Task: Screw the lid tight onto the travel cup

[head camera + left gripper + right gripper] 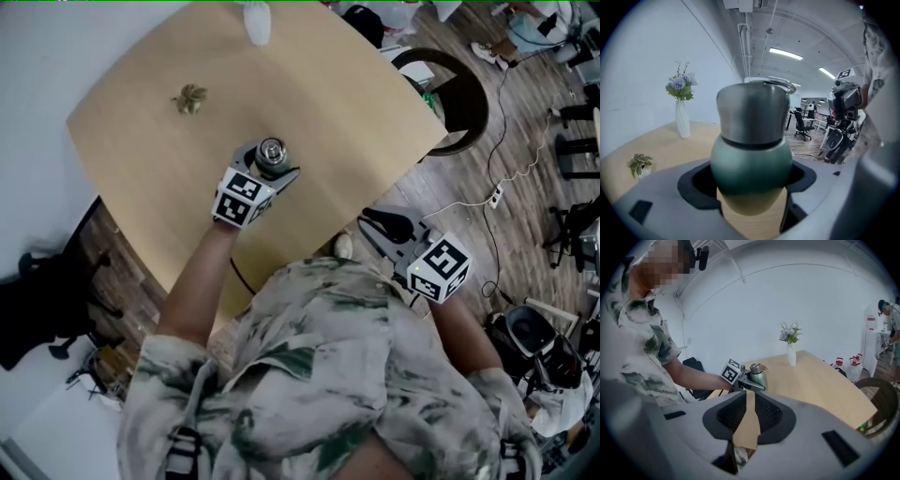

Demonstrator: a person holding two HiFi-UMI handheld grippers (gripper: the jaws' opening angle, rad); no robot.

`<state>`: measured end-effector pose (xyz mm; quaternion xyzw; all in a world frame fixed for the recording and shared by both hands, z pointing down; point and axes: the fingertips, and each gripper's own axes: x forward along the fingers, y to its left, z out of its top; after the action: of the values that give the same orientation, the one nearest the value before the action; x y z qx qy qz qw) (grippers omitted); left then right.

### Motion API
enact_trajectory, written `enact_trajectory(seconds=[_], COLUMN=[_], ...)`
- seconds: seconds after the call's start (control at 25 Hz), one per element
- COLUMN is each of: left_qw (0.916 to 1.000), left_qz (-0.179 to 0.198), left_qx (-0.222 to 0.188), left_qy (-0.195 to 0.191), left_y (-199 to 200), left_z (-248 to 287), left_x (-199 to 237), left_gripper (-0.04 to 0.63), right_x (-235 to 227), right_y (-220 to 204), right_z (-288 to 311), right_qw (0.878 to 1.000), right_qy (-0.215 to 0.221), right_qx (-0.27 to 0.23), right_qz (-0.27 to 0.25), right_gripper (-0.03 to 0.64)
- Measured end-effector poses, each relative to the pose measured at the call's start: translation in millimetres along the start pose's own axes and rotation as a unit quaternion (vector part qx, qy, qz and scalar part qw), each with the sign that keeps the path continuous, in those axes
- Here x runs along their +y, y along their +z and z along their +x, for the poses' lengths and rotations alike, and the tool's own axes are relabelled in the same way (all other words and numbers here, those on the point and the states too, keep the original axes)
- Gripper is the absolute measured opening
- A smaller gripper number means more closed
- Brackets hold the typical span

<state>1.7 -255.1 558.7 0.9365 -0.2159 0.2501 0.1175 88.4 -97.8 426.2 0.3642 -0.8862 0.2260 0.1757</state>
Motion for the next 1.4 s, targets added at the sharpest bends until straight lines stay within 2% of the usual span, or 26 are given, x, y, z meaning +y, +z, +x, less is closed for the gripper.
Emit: enact_trajectory(seconds=[0.48,0.76,1.4], left_qw=[0.9995,0.999,0.999], left_qz=[-0.013,-0.017,-0.009], left_qx=[-0.001,-0.004,-0.009], left_qy=[0.029,0.041,0.043], left_y=[-21,-31,-54], left_z=[32,47,61], left_x=[36,49,56], left_gripper=[0.383,0.383,0.383], right_x=[-3,1,9], right_y=[-17,-31,-45], right_z=[2,-1,-7], right_qw=[0.998,0.994,0.99], right_qy=[-0.058,-0.085,-0.112], right_qx=[0.018,0.039,0.057], right_qz=[0.035,0.05,0.07], right_gripper=[0.025,0.021,0.021])
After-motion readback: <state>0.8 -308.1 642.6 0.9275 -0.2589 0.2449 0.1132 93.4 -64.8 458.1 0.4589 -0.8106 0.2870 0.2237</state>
